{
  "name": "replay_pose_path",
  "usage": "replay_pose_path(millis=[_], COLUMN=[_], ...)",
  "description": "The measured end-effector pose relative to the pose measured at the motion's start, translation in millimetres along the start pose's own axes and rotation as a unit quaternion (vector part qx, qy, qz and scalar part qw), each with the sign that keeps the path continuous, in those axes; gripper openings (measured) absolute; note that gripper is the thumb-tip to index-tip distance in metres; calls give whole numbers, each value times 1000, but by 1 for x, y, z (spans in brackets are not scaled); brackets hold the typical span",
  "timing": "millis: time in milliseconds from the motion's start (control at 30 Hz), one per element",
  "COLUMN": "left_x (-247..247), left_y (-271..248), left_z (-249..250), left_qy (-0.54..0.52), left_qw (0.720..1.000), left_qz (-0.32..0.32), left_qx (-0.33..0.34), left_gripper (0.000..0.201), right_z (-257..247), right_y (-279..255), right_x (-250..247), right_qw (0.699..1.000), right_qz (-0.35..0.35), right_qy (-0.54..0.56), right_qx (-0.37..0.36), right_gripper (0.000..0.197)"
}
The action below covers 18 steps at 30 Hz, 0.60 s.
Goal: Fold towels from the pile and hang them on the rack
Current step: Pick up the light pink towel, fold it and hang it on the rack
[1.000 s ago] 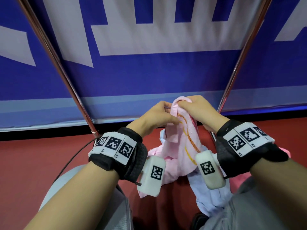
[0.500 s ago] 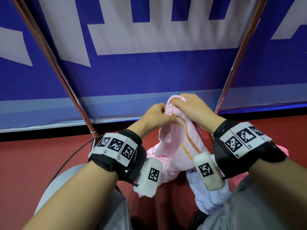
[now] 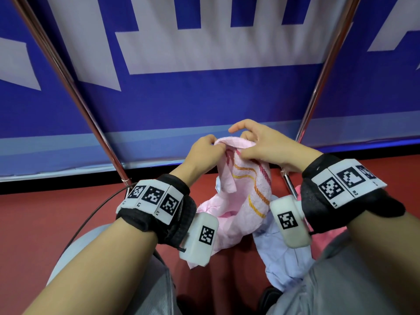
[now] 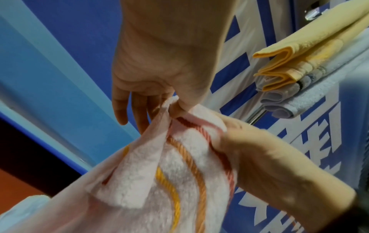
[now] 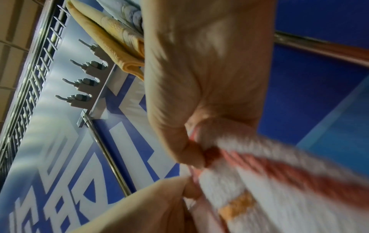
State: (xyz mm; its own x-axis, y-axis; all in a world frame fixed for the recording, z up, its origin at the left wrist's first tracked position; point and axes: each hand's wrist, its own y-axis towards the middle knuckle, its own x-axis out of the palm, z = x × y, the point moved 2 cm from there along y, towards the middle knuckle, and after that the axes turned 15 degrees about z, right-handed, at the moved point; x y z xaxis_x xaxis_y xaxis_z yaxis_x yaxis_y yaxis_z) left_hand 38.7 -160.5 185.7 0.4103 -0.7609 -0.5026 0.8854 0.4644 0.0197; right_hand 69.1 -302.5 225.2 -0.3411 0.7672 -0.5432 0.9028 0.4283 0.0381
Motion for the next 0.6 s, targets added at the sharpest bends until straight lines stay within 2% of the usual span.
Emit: replay_pose_path(millis=[67,133,267,333,367,433,467,500,600], left_x=[-3,-4,-8,-12,-14,-24,-30,-35,-49], left_y=[3,4,4,3,4,6,10,13,11], left_z=[-1,-1,4,9,11,15,13,13,14], left_qy=[-27,-55,-94,-142,-158,-154,-132,-103,-62], left_qw=[999,998,992,978,972,973,980,986,974], left_qz=[-2,-7,-38,-109,-124,-95,-78,-87,-218], left_qx=[-17,-30,-70,-106,-123,-144,-126,-95,-25], left_gripper=[14,18,22,18,20,16,14,13,9], right_z=[4,10,25,33,37,44,47,49,57], right_y=[0,3,12,17,19,21,22,23,24], right_x=[-7,-14,-26,-31,-33,-40,-45,-50,-66], right_qw=[998,990,970,964,962,958,955,951,944], right_qz=[-30,-32,0,20,30,56,73,92,139], right_qy=[-61,-132,-237,-263,-271,-282,-289,-293,-293], right_qx=[-15,-25,-51,-43,-32,-3,12,26,60], right_gripper=[51,51,42,36,33,29,27,24,20])
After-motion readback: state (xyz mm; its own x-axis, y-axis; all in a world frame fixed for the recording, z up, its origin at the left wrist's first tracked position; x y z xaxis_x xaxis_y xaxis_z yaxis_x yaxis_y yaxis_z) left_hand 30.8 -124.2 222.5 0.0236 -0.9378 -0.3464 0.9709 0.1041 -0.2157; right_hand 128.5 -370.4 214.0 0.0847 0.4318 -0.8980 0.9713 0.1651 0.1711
